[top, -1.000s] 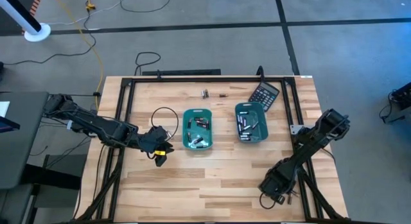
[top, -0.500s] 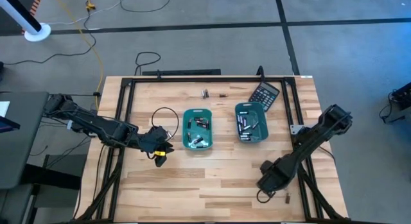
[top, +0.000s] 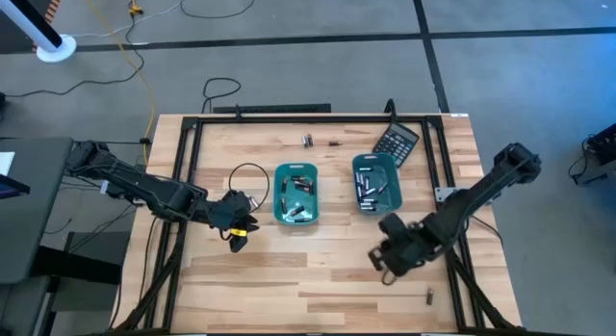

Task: Sort batteries
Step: Put the black battery into the green bin, then put the silver battery into the blue bin

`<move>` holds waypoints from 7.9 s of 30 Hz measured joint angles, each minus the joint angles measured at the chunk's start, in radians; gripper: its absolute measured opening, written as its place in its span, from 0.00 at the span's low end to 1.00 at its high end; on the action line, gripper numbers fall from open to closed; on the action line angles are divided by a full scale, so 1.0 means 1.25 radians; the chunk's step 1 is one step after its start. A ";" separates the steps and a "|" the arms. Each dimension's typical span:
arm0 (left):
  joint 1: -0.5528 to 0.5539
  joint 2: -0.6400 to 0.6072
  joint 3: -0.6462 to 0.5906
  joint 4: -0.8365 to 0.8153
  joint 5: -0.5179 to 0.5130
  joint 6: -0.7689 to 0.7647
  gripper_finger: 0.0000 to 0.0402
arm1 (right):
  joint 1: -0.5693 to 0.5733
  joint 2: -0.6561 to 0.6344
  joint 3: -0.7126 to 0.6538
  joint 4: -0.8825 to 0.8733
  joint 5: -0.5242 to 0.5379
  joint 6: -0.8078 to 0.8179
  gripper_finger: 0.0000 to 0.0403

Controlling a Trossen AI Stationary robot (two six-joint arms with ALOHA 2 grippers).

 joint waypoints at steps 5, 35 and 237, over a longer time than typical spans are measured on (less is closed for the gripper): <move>0.000 0.000 0.000 -0.002 0.000 0.005 0.24 | -0.102 0.020 0.064 0.061 0.146 -0.161 0.05; 0.037 0.000 0.000 -0.006 -0.055 -0.086 0.24 | -0.614 0.653 0.674 0.103 -0.220 -1.012 0.05; 0.363 0.979 1.141 0.019 0.178 0.675 0.10 | 0.422 -0.006 -0.194 0.041 0.447 0.437 0.33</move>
